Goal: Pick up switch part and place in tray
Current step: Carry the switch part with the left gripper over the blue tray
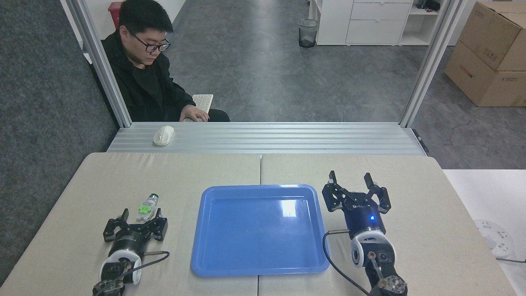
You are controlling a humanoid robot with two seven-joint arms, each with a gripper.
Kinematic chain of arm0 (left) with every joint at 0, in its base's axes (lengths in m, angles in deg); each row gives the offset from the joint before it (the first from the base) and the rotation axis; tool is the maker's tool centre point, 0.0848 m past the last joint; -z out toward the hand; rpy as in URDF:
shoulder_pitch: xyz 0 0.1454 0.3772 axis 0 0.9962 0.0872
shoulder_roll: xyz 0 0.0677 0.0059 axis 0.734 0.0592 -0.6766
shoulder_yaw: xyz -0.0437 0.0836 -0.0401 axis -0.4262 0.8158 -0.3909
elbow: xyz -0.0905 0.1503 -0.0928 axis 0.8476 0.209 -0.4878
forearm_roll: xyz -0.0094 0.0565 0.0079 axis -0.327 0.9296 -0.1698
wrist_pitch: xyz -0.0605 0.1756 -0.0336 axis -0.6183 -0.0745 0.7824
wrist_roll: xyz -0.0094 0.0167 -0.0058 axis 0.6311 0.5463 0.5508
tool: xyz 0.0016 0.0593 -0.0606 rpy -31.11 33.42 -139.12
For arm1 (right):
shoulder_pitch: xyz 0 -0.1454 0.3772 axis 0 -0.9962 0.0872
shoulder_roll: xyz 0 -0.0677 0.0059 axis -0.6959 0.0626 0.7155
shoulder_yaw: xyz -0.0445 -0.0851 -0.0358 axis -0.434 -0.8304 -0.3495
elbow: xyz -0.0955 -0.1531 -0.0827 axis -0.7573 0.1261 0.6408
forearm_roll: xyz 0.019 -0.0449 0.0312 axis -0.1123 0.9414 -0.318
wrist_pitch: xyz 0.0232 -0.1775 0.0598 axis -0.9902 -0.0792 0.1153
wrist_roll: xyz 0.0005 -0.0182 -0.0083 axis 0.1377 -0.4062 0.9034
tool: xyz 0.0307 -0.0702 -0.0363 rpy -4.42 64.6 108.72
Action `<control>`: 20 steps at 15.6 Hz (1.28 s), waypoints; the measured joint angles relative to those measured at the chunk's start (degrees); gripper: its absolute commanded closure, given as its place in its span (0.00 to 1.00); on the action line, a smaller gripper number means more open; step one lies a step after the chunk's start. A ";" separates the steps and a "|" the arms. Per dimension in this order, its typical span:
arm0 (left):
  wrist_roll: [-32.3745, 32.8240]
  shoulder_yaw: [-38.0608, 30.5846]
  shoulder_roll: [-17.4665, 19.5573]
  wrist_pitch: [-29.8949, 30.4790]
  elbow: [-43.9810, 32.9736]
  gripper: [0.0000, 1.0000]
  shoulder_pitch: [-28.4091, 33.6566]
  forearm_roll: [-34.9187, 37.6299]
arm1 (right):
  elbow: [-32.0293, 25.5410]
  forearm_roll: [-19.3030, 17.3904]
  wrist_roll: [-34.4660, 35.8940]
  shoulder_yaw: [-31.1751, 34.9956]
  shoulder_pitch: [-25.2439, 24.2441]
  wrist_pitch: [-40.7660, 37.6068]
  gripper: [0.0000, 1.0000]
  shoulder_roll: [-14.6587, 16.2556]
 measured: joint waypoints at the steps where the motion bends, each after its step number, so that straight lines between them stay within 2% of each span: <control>1: -0.16 0.24 0.11 0.00 0.29 0.53 -0.02 0.05 | 0.00 0.00 0.05 0.00 0.00 0.05 0.00 0.00; 5: -3.02 1.39 0.44 0.22 0.99 0.93 0.18 0.26 | 0.00 0.00 0.07 0.03 0.00 0.07 0.00 -0.01; 6: -3.86 1.78 0.49 0.27 1.10 1.00 0.25 0.30 | 0.00 0.00 0.07 0.04 0.00 0.06 0.00 -0.01; 9: -5.08 2.67 0.71 1.31 0.21 1.00 0.88 0.24 | 0.00 0.00 0.03 0.05 0.00 0.07 0.00 -0.01; 12: -3.99 3.10 0.90 5.54 -6.35 1.00 3.53 -0.11 | 0.00 0.02 0.01 0.04 0.00 0.06 0.00 0.02; 15: 3.75 3.49 0.49 11.27 -17.25 1.00 6.80 -0.26 | 0.00 0.05 0.00 0.03 0.00 0.09 0.00 0.03; 20: 15.58 5.70 -2.83 17.67 -33.44 1.00 10.48 -0.27 | 0.00 0.11 -0.02 0.02 0.00 0.21 0.00 0.03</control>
